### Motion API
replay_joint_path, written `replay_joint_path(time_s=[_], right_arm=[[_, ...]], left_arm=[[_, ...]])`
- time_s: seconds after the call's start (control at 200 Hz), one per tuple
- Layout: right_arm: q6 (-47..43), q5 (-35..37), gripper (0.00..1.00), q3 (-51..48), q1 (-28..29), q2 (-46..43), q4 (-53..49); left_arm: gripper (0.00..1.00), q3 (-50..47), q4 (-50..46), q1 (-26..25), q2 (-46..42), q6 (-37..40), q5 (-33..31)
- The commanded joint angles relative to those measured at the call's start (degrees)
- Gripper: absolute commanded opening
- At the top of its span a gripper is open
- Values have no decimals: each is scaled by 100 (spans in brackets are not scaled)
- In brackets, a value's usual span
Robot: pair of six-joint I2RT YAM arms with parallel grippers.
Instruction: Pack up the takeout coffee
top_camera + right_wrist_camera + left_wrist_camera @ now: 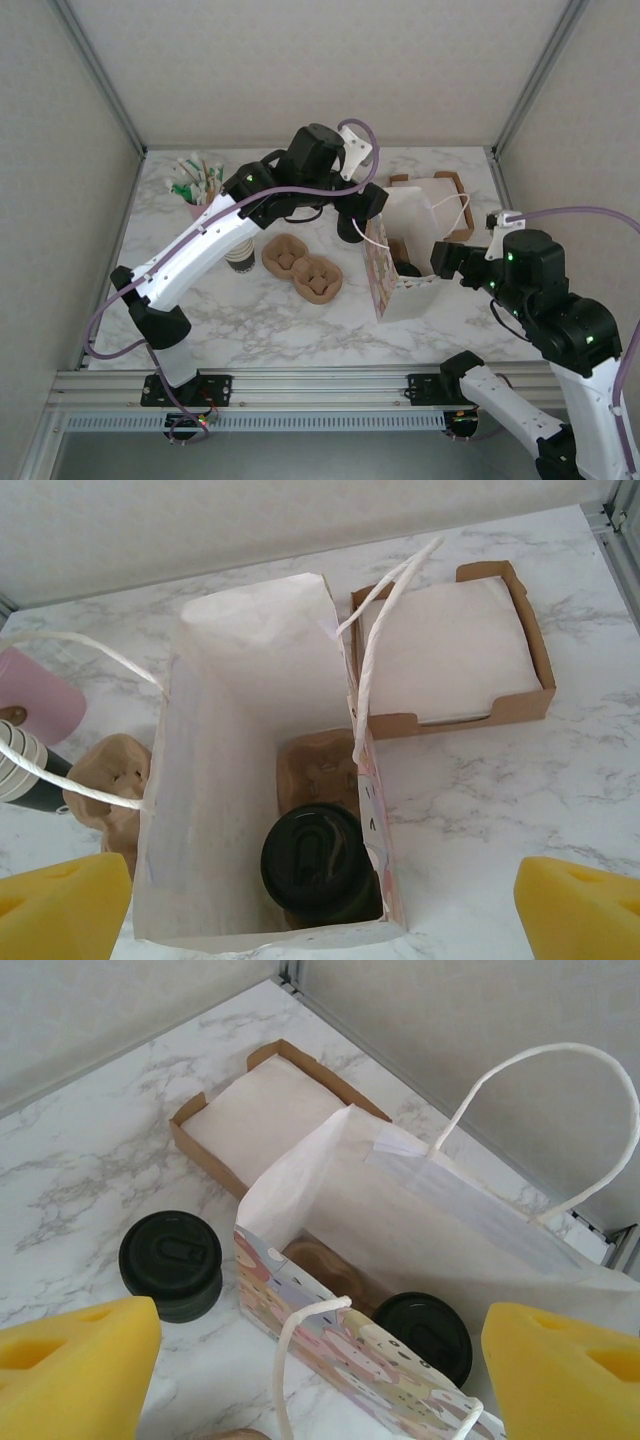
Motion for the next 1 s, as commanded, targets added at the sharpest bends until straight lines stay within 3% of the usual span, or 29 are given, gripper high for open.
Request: replay_joint_path(time_s=[0.0, 0.305, 0.646, 0.996], right_arm=[[59, 149, 99, 154, 35, 158, 120], [-56, 222, 99, 428, 40, 501, 124], [17, 110, 99, 405, 40, 652, 305], [-266, -313, 99, 754, 31, 1348, 588]], left_arm=[[84, 51, -221, -52, -315, 142, 20], [84, -905, 81, -158, -858, 197, 1469], [83, -1083, -83, -254, -942, 276, 952], [96, -1994, 731, -14, -2060, -403, -871]])
